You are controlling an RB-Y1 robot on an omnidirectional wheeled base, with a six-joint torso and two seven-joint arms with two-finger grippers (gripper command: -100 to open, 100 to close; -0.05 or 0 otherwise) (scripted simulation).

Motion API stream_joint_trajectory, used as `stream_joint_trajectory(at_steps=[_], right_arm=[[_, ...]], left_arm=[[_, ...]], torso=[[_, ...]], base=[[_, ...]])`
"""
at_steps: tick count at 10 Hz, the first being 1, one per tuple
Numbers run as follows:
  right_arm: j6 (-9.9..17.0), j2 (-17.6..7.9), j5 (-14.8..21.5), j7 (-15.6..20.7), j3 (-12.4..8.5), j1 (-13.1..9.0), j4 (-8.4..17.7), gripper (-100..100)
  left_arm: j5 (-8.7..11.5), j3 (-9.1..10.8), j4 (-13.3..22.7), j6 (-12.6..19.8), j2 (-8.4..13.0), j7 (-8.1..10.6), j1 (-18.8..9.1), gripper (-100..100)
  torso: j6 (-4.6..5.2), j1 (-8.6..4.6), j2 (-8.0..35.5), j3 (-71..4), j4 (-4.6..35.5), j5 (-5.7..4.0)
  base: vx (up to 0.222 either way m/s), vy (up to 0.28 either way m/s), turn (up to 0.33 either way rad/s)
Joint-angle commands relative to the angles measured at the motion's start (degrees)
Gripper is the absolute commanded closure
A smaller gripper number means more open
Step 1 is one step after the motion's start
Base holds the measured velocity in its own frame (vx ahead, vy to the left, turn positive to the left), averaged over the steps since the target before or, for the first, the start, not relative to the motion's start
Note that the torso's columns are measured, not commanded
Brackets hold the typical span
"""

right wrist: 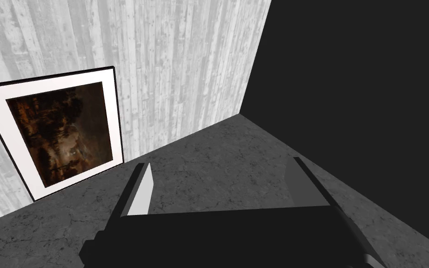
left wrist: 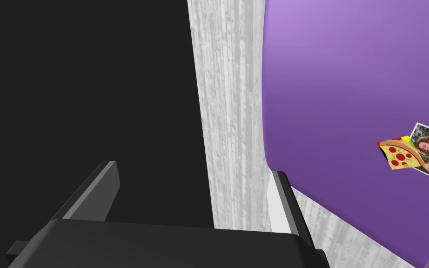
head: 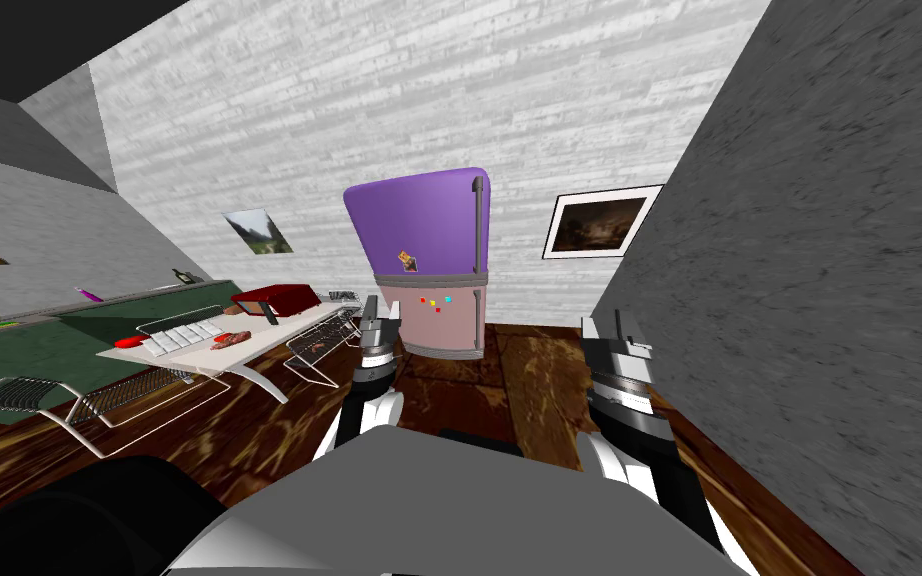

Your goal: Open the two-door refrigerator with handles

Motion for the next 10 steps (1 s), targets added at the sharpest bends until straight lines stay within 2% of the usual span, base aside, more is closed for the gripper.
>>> stream_joint_trajectory(at_steps=[1,9,10], right_arm=[[0.00,0.00,0.00,0.00,0.00,0.00,0.00,0],[-0.01,0.00,0.00,0.00,0.00,0.00,-0.02,0],[-0.01,0.00,0.00,0.00,0.00,0.00,-0.02,0]], left_arm=[[0.00,0.00,0.00,0.00,0.00,0.00,0.00,0],[0.00,0.00,-0.02,-0.01,0.00,0.00,0.00,0],[0.21,0.38,-0.17,0.76,2.16,0.15,-0.04,-100]], torso=[[0.00,0.00,2.32,-4.67,2.35,0.00],[0.00,0.00,35.39,-70.73,35.37,0.00],[0.00,0.00,39.62,-79.19,39.60,0.00]], base=[[0.000,0.000,0.000],[0.000,0.000,0.000],[0.020,-0.009,-0.003]])
